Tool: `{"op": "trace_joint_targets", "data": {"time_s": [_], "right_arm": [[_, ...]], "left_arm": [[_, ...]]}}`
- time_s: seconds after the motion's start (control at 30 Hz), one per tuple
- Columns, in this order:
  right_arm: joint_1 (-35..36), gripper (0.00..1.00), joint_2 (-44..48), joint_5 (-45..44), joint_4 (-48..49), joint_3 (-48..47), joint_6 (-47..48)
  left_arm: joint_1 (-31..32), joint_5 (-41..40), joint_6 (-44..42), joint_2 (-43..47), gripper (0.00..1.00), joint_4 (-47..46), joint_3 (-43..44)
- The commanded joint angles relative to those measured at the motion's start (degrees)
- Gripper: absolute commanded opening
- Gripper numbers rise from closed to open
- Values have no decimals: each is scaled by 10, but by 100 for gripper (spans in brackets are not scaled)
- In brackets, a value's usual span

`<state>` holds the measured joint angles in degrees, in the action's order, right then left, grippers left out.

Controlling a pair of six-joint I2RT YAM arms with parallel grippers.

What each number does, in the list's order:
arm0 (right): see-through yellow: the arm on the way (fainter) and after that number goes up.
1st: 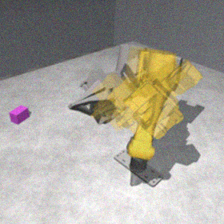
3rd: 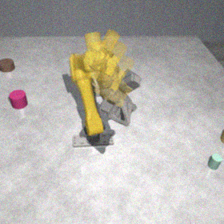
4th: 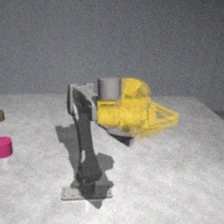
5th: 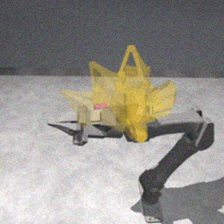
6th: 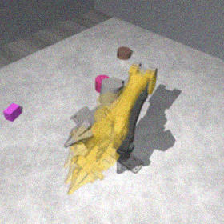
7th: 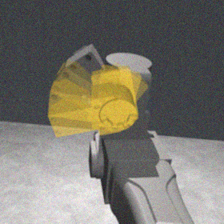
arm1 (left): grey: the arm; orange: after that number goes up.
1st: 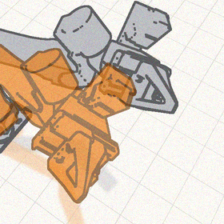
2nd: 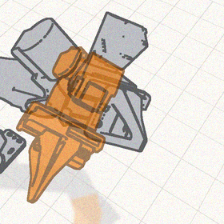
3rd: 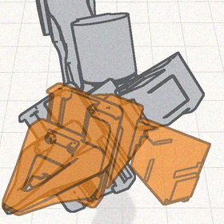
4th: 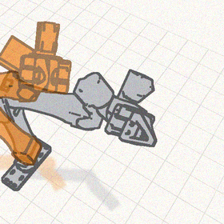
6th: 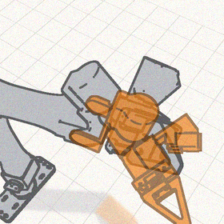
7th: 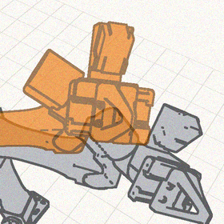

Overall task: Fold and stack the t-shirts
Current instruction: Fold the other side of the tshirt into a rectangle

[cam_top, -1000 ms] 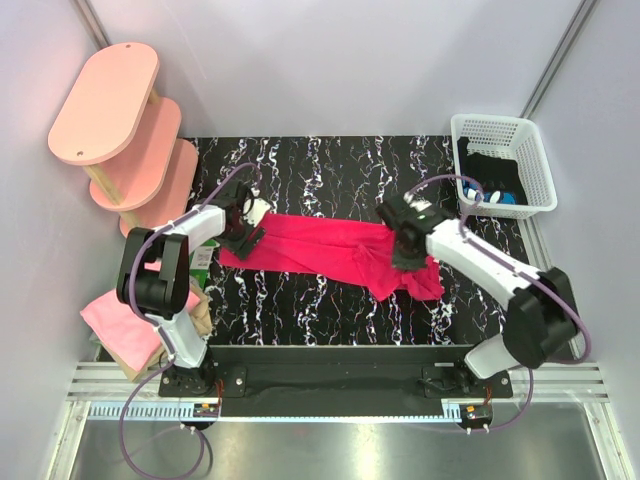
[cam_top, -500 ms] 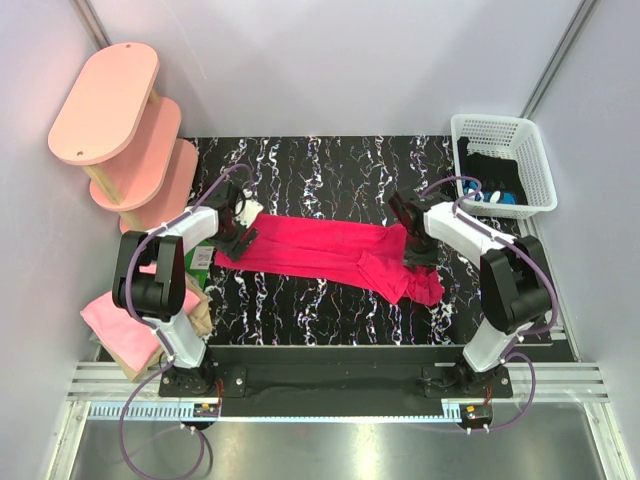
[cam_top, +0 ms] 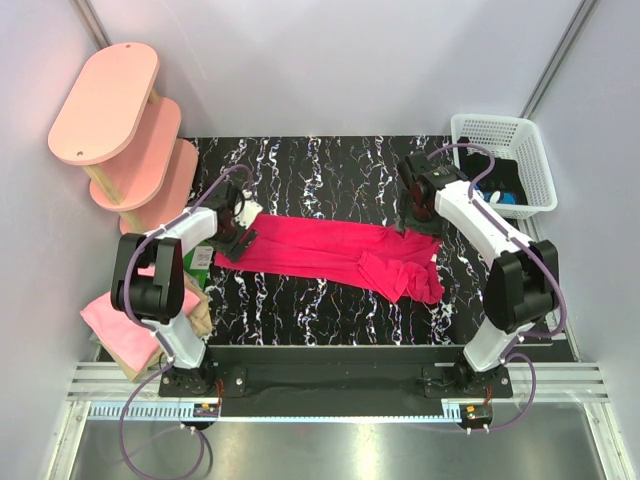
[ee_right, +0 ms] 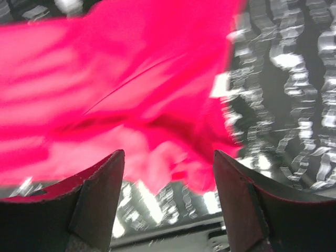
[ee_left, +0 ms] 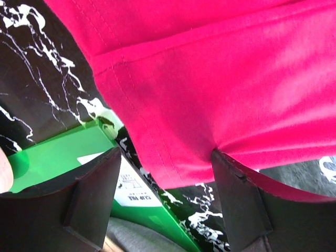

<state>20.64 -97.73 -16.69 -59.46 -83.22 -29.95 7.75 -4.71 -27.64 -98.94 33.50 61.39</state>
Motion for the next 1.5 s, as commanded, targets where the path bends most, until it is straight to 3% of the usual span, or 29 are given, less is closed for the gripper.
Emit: {"op": "trace_joint_targets", "data": {"time_s": [0.0,0.03,0.13,0.3,0.53,0.77,0.87,0.97,1.23,1.33,1.37,1.47], "right_arm": [[29,73,60,160,35,3,3],[32,72,68,229,54,21,-3],[41,70,57,282,98,36,-26],[84,67,14,285,116,44,-31],[128,66,-45,223,119,50,-29],[139,61,-77,209,119,41,-16],[139,54,-87,201,120,36,-11],[139,39,-101,190,117,27,-4],[139,29,-140,170,108,2,16],[139,21,-155,148,98,-15,30],[139,12,-158,142,94,-21,34],[133,7,-170,116,73,-52,49]], "left_arm": [[-4,22,4,50,75,40,56],[-4,42,9,54,75,49,68],[-1,83,29,56,76,75,109],[17,65,47,-8,76,79,150],[22,48,53,-87,73,77,175],[22,34,55,-92,72,76,168],[22,42,54,-73,72,76,156],[22,44,55,-61,72,76,142],[26,65,53,-14,71,64,88],[31,60,52,-7,71,55,69],[31,62,51,-6,71,52,59],[33,57,47,1,70,43,41]]}}
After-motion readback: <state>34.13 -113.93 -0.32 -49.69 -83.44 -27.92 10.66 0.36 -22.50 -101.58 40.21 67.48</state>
